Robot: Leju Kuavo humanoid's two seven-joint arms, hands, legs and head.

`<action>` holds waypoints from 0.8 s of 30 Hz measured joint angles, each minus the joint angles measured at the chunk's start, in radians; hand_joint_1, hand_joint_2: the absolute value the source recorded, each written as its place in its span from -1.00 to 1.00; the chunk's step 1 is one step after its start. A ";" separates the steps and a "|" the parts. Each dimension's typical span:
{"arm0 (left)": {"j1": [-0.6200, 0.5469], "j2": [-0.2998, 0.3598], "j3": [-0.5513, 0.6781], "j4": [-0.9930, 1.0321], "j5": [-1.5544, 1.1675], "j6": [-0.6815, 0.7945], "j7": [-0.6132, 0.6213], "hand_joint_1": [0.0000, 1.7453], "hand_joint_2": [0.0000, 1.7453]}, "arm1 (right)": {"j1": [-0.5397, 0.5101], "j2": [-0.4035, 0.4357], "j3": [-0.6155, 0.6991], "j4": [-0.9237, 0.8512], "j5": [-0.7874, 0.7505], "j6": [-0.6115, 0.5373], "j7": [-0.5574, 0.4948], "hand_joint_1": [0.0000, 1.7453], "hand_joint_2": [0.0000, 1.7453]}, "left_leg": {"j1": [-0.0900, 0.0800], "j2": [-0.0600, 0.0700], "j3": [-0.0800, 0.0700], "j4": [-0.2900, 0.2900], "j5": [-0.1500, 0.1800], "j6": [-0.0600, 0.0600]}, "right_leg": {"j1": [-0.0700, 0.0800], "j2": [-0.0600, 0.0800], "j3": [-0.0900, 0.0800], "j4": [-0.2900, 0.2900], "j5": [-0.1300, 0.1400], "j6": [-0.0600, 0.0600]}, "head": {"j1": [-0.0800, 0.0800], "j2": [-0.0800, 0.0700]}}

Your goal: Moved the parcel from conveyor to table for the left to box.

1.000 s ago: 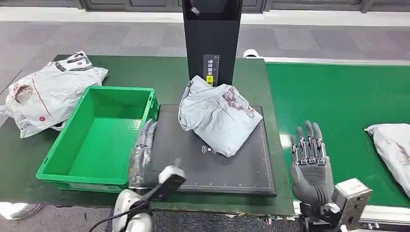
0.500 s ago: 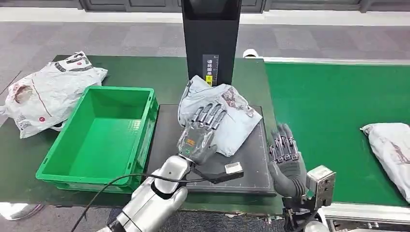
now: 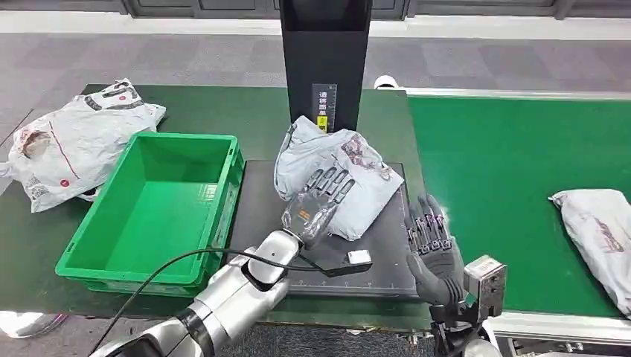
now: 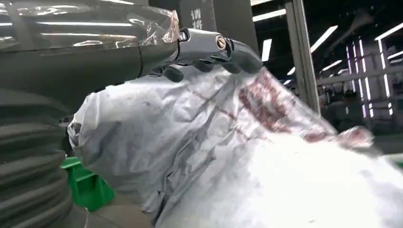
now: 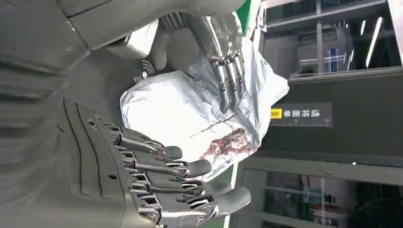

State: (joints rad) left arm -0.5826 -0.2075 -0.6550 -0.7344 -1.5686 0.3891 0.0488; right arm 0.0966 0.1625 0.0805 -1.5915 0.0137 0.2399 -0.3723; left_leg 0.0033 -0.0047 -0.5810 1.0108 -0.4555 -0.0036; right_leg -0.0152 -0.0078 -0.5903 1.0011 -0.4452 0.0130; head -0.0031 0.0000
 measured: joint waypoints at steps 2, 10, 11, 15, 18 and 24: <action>-0.025 0.000 -0.002 0.044 0.000 -0.002 0.010 -1.00 1.00 | -0.008 0.000 0.000 0.005 0.001 0.009 0.000 -1.00 1.00 | 0.000 0.000 0.000 0.000 0.001 -0.001 | 0.000 0.000 0.000 0.000 0.000 0.000 | 0.000 0.000; -0.116 0.000 -0.032 0.189 0.003 -0.037 0.062 -1.00 1.00 | -0.015 0.002 0.000 0.010 -0.009 0.023 0.001 -1.00 1.00 | 0.000 0.000 0.000 0.000 0.001 -0.001 | 0.000 0.000 0.000 0.000 0.001 -0.001 | 0.000 0.000; -0.135 -0.005 -0.032 0.218 0.010 -0.037 0.053 -1.00 1.00 | -0.015 0.002 0.000 0.011 -0.013 0.026 0.001 -1.00 1.00 | 0.000 0.000 0.000 0.000 0.001 -0.001 | 0.000 0.000 0.000 0.000 0.001 -0.001 | 0.000 0.000; -0.169 -0.024 -0.032 0.266 0.022 -0.058 0.032 -1.00 1.00 | -0.015 0.002 0.000 0.011 -0.018 0.027 0.002 -1.00 1.00 | 0.000 0.000 0.000 0.000 0.001 -0.001 | 0.000 0.000 0.000 0.000 0.001 -0.001 | 0.000 0.000; -0.189 -0.041 -0.032 0.289 0.041 -0.093 0.005 -1.00 1.00 | -0.016 0.002 0.000 0.013 -0.021 0.028 0.001 -1.00 1.00 | 0.000 0.000 0.000 0.000 0.001 -0.001 | 0.000 0.000 0.000 0.000 0.001 -0.001 | 0.000 0.000; -0.206 -0.061 -0.032 0.316 0.042 -0.102 -0.005 -1.00 1.00 | -0.021 0.002 0.000 0.017 -0.022 0.028 0.000 -1.00 1.00 | 0.000 0.000 0.000 0.000 0.001 -0.001 | 0.000 0.000 0.000 0.000 0.001 -0.001 | 0.000 0.000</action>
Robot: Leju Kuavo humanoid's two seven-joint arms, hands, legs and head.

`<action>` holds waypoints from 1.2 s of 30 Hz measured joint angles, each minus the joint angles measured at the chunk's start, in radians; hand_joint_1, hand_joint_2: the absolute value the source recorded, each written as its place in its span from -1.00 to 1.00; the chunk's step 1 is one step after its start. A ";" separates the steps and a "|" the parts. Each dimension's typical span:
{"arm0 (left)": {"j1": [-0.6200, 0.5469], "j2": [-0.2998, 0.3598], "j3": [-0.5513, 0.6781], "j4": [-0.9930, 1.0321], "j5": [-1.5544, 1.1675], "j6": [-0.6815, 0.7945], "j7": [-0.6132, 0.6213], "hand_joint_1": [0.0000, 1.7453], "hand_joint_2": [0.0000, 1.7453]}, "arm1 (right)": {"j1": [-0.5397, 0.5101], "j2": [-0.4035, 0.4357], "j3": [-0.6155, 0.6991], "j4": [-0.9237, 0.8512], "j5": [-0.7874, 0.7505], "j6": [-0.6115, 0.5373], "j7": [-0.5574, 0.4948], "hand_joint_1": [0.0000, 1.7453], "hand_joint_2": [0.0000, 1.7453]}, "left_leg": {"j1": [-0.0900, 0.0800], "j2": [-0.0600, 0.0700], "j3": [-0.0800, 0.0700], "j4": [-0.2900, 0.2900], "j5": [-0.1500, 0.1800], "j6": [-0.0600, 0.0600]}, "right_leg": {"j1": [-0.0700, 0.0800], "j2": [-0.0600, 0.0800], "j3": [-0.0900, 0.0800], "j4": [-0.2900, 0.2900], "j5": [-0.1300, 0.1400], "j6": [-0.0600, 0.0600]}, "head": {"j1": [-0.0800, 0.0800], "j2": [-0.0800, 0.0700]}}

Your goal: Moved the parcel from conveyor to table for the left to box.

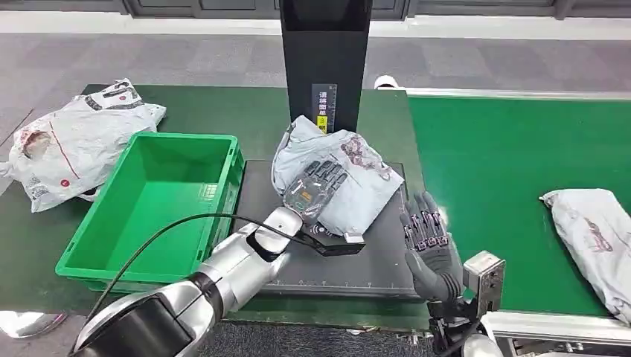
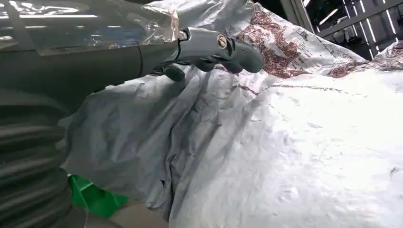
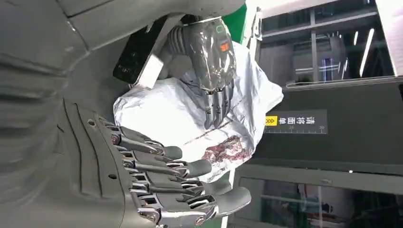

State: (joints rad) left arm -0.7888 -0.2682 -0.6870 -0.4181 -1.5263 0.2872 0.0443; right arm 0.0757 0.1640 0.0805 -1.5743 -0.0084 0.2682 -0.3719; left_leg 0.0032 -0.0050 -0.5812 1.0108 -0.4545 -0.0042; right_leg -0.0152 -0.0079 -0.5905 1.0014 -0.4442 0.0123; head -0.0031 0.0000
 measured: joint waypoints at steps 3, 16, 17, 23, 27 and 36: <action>-0.003 -0.006 0.000 0.011 0.008 -0.013 -0.010 -1.00 1.00 | -0.006 0.000 0.000 0.004 -0.003 0.001 -0.002 -1.00 1.00 | 0.000 0.000 0.000 0.000 0.000 0.000 | 0.000 0.000 0.000 0.000 0.000 0.000 | 0.000 0.000; -0.006 -0.034 0.000 0.037 0.022 -0.021 -0.042 -0.78 1.00 | -0.033 0.000 0.001 0.024 -0.015 0.001 -0.006 -1.00 1.00 | 0.000 0.000 0.000 0.000 0.000 0.000 | 0.000 0.000 0.000 0.000 0.000 0.000 | 0.000 0.000; -0.006 -0.034 0.000 0.037 0.022 -0.021 -0.042 -0.78 1.00 | -0.034 0.000 0.001 0.024 -0.015 0.001 -0.006 -1.00 1.00 | 0.000 0.000 0.000 0.000 0.000 0.000 | 0.000 0.000 0.000 0.000 0.000 0.000 | 0.000 0.000; -0.006 -0.048 0.003 0.071 0.036 0.005 -0.042 1.00 1.00 | -0.102 0.000 0.021 0.084 -0.033 -0.003 -0.017 -1.00 1.00 | 0.000 0.000 0.000 0.000 0.000 0.000 | 0.000 0.000 0.000 0.000 0.000 0.000 | 0.000 0.000; -0.006 -0.048 0.003 0.076 0.036 0.008 -0.042 1.00 1.00 | -0.113 0.000 0.030 0.097 -0.033 -0.003 -0.017 -1.00 1.00 | 0.000 0.000 0.000 0.000 0.000 0.000 | 0.000 0.000 0.000 0.000 0.000 0.000 | 0.000 0.000; -0.004 -0.050 0.016 0.082 0.074 0.057 -0.053 0.94 1.00 | -0.141 0.000 0.034 0.126 -0.041 -0.003 -0.022 -1.00 1.00 | 0.000 0.000 0.000 0.000 0.000 0.000 | 0.000 0.000 0.000 0.000 0.000 0.000 | 0.000 0.000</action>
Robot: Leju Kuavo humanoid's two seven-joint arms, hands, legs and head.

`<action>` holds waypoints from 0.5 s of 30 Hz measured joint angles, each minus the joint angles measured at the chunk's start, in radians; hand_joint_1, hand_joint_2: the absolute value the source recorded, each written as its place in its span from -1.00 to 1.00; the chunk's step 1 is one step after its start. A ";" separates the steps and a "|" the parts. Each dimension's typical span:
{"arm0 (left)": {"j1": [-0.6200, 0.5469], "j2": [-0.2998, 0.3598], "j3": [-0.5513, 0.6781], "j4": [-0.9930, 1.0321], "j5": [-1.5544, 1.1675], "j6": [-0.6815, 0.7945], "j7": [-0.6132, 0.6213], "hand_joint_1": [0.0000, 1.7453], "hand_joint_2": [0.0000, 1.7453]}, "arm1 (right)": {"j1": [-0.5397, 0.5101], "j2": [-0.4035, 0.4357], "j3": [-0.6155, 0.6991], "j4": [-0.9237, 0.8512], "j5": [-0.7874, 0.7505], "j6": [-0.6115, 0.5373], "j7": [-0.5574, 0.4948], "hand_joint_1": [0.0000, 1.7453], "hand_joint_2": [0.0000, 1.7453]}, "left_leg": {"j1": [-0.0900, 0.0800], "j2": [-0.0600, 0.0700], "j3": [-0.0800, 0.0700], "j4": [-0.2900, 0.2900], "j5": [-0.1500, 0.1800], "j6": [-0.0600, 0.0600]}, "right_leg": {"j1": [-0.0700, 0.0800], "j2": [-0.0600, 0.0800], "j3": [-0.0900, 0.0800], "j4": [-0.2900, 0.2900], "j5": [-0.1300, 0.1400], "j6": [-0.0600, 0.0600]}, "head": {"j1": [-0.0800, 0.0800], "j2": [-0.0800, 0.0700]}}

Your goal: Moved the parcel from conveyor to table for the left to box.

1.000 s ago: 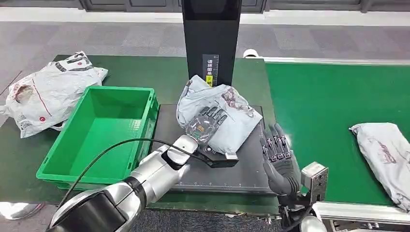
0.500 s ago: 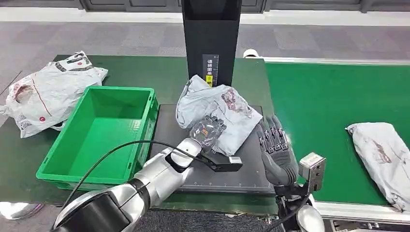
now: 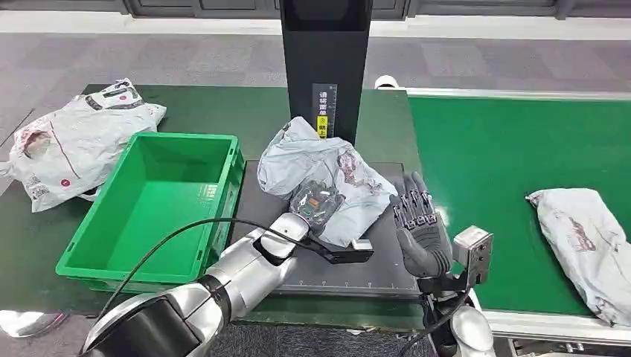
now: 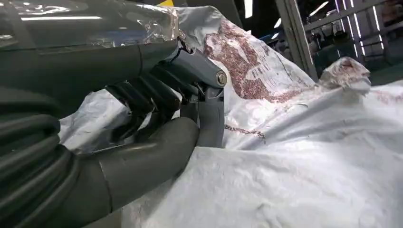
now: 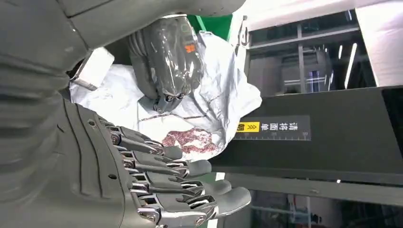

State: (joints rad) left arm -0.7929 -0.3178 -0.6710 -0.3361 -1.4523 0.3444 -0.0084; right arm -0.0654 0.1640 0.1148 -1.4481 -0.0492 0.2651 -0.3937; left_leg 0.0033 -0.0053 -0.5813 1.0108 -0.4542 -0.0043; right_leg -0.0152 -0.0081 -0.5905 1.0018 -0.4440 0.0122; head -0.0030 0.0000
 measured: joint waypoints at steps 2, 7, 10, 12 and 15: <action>0.001 0.000 0.004 0.001 0.005 0.006 0.000 0.94 1.00 | -0.005 0.000 0.000 0.005 0.000 0.000 0.000 -1.00 1.00 | 0.000 0.000 0.000 0.000 0.000 0.000 | 0.000 0.000 0.000 0.000 0.000 0.000 | 0.000 0.000; 0.003 -0.001 0.016 0.002 0.010 0.009 0.000 1.00 1.00 | -0.010 0.000 0.000 0.010 0.000 0.000 0.000 -1.00 1.00 | 0.000 0.000 0.000 0.000 0.000 0.000 | 0.000 0.000 0.000 0.000 0.000 0.000 | 0.000 0.000; 0.006 -0.001 0.019 0.002 0.017 0.026 0.000 1.00 1.00 | -0.011 0.000 0.000 0.011 -0.001 0.000 -0.001 -1.00 1.00 | 0.000 0.000 0.000 0.000 0.000 0.000 | 0.000 0.000 0.000 0.000 0.000 0.000 | 0.000 0.000; 0.008 -0.001 0.023 0.002 0.018 0.036 0.000 1.00 1.00 | -0.013 0.000 0.000 0.011 -0.001 0.000 -0.002 -1.00 1.00 | 0.000 0.000 0.000 0.000 0.000 0.000 | 0.000 0.000 0.000 0.000 0.000 0.000 | 0.000 0.000; 0.012 -0.002 0.027 0.002 0.018 0.047 0.010 1.00 1.00 | -0.019 0.003 0.000 0.011 -0.001 0.000 -0.001 -1.00 1.00 | 0.000 0.000 0.000 0.000 0.000 0.000 | 0.000 0.000 0.000 0.000 0.000 0.000 | 0.000 0.000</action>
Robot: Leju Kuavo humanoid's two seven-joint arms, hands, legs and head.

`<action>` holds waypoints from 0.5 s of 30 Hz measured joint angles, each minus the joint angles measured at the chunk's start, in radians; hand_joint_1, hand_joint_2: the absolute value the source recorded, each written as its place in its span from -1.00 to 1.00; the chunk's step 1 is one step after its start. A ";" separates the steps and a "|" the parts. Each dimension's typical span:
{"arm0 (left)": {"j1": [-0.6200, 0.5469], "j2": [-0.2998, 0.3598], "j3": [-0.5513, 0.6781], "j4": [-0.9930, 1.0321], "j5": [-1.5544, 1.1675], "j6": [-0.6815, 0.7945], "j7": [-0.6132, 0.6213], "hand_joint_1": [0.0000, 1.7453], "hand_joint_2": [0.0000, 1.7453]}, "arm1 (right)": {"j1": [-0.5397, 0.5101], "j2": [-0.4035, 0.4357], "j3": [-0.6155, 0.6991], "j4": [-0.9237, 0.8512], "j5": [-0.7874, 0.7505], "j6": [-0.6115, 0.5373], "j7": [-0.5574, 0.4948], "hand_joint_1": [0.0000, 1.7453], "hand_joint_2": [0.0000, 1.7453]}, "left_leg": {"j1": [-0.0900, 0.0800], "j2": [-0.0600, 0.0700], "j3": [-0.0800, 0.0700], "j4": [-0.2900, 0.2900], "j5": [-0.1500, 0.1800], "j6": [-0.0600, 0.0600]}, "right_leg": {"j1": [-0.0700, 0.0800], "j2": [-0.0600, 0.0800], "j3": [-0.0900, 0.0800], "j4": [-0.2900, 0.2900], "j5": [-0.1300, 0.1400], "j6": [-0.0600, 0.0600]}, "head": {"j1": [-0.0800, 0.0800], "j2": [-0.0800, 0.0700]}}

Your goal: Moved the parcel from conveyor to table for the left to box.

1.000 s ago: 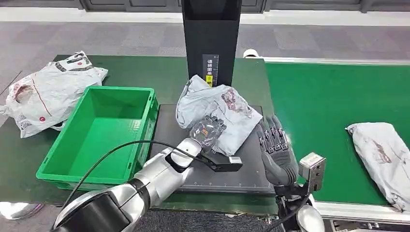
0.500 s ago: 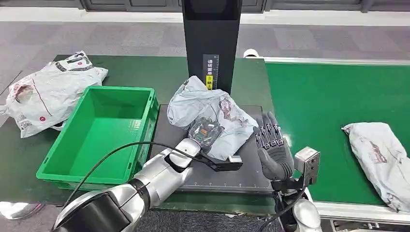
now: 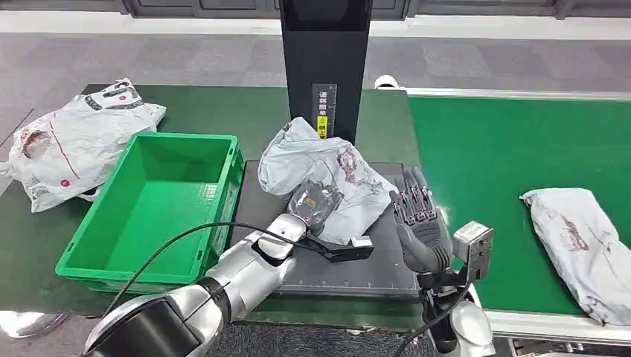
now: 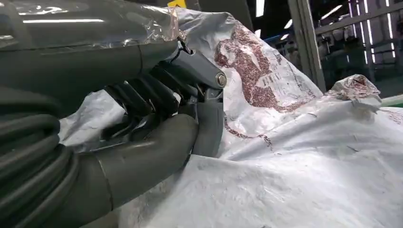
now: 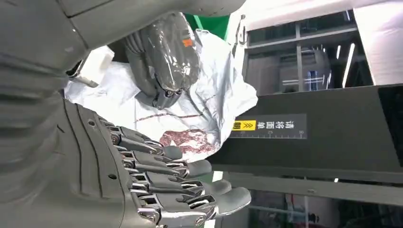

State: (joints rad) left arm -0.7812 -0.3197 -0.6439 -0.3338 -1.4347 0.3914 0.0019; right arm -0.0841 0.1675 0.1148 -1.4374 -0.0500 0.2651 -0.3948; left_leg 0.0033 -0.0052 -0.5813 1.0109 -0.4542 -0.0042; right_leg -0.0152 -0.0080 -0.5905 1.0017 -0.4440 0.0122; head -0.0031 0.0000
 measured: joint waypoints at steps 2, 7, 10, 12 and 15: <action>0.001 -0.001 0.003 0.000 0.000 0.001 0.008 1.00 1.00 | 0.000 0.003 0.000 0.000 0.003 0.000 0.001 -1.00 1.00 | 0.000 0.000 0.000 0.000 0.000 0.000 | 0.000 0.000 0.000 0.000 0.000 0.000 | 0.000 0.000; 0.002 -0.001 0.014 0.003 -0.008 0.003 0.018 1.00 1.00 | 0.000 0.006 0.000 0.000 0.010 0.000 0.004 -1.00 1.00 | 0.000 0.000 0.000 0.000 0.000 0.000 | 0.000 0.000 0.000 0.000 0.000 0.000 | 0.000 0.000; 0.002 0.000 0.014 0.005 -0.013 0.013 0.031 1.00 1.00 | 0.000 0.006 0.000 0.000 0.016 0.002 0.004 -1.00 1.00 | 0.000 0.000 0.000 0.000 0.000 0.000 | 0.000 0.000 0.000 0.000 0.000 0.000 | 0.000 0.000; 0.000 0.006 0.019 0.002 -0.029 0.038 0.054 1.00 1.00 | 0.005 0.008 0.000 -0.001 0.020 0.003 0.004 -1.00 1.00 | 0.000 0.000 0.000 0.000 0.000 0.000 | 0.000 0.000 0.000 0.000 0.000 0.000 | 0.000 0.000; -0.014 0.026 0.040 -0.023 -0.045 0.109 0.077 1.00 1.00 | 0.025 0.011 0.000 -0.007 0.028 0.002 0.004 -1.00 1.00 | 0.000 0.000 0.000 0.000 0.001 0.000 | 0.000 0.000 0.000 0.000 0.000 0.000 | 0.000 0.000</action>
State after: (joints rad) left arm -0.7948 -0.2938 -0.6035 -0.3566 -1.4794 0.5004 0.0793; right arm -0.0587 0.1785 0.1148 -1.4446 -0.0217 0.2667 -0.3910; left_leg 0.0033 -0.0052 -0.5810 1.0109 -0.4537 -0.0047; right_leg -0.0151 -0.0080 -0.5909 1.0018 -0.4439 0.0121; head -0.0031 0.0000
